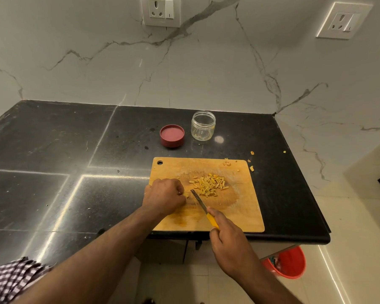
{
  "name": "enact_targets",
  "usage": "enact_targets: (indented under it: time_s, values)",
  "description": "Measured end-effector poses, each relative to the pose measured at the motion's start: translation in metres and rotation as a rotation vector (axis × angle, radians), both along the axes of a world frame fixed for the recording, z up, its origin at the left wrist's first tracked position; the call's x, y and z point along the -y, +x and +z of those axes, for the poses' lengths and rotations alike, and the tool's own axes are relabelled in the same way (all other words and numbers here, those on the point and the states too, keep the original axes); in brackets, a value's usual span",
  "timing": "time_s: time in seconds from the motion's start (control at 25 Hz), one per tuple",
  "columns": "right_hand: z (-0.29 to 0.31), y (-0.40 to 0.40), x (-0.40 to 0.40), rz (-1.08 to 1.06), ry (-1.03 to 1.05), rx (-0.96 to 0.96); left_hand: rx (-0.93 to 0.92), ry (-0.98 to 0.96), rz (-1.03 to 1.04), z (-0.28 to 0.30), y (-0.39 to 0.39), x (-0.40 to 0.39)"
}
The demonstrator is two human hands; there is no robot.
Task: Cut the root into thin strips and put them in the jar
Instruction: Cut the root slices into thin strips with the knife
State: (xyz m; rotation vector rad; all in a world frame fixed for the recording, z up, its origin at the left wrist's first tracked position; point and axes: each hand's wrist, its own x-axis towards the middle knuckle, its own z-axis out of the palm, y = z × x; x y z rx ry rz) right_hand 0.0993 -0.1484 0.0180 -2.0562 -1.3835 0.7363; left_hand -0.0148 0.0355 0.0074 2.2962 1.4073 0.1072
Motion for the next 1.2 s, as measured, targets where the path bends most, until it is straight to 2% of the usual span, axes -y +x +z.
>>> enact_targets:
  time_s: [0.6, 0.92, 1.2]
  values:
    - [-0.001, -0.019, -0.014, 0.101, -0.074, 0.143, 0.032, -0.038, 0.105, -0.002, 0.004, 0.006]
    - [0.005, -0.019, 0.011, 0.076, -0.091, 0.139, 0.032, -0.056, 0.147, -0.004, 0.003, 0.007]
    - [0.006, -0.020, -0.006, 0.096, -0.057, 0.126, 0.042, -0.067, 0.168, -0.002, 0.001, 0.010]
